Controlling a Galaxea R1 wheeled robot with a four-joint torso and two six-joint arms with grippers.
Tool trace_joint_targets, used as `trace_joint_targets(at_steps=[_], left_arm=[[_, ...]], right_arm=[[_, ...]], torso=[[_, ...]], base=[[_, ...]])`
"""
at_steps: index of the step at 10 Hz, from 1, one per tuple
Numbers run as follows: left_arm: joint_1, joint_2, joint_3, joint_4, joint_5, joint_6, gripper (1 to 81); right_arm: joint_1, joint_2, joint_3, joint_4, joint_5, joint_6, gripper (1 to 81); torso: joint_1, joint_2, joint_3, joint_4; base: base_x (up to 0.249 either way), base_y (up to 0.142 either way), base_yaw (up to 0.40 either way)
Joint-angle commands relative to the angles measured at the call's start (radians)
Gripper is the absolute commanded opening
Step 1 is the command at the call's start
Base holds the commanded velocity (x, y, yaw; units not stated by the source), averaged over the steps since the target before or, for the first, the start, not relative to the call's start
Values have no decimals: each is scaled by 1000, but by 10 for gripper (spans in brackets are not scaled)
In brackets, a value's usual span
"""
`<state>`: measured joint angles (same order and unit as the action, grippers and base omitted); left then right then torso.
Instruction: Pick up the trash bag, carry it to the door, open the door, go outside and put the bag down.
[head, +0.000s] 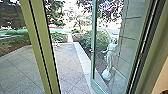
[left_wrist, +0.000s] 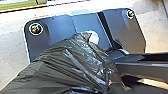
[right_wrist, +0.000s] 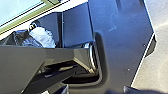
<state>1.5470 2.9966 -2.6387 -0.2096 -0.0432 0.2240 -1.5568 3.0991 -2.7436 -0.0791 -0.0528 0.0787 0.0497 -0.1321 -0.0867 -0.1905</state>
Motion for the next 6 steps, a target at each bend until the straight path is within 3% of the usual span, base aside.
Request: trace_joint_targets(at_steps=[1,6], left_arm=[[-49,-2,5,4,57,5,10],[-49,-1,5,4,57,6,10]], right_arm=[[40,18,12,-8,-64,-10,811],[39,18,12,-10,-64,-10,811]], torso=[[0,0,0,0],[0,0,0,0]], base=[[0,-121,0],[0,-122,0]])
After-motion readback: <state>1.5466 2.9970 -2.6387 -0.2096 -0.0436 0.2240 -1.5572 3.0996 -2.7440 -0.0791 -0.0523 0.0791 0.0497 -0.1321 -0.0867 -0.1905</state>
